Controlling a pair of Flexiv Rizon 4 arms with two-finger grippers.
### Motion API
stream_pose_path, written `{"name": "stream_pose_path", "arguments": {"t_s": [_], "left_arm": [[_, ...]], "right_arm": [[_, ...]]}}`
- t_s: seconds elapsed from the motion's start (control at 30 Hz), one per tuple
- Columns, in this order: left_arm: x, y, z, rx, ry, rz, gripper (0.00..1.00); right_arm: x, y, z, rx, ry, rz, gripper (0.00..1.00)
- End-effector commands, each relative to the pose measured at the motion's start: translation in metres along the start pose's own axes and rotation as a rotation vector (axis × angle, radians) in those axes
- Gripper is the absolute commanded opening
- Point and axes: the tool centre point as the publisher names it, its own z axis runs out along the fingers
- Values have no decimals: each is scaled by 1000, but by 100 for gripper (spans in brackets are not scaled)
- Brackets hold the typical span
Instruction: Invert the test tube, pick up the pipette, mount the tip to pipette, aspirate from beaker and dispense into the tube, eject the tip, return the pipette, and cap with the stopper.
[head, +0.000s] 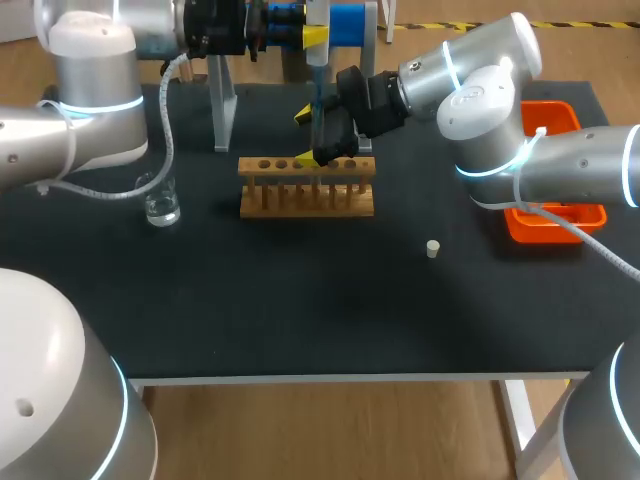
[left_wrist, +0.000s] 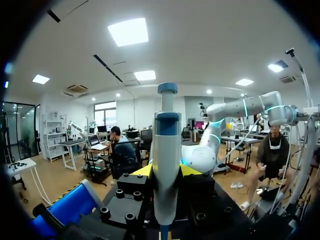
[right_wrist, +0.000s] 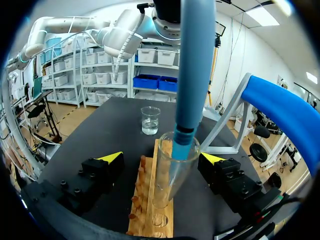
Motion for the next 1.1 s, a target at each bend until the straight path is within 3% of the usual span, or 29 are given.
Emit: {"name": "stream_pose_path", "arguments": {"t_s": [0.03, 1.1], "left_arm": [[0, 2, 1, 5, -2, 1, 0], [-2, 11, 1, 11, -7, -15, 0]], "right_arm": [[0, 0, 0, 2, 1, 0, 100], [0, 0, 0, 2, 1, 0, 100]]}}
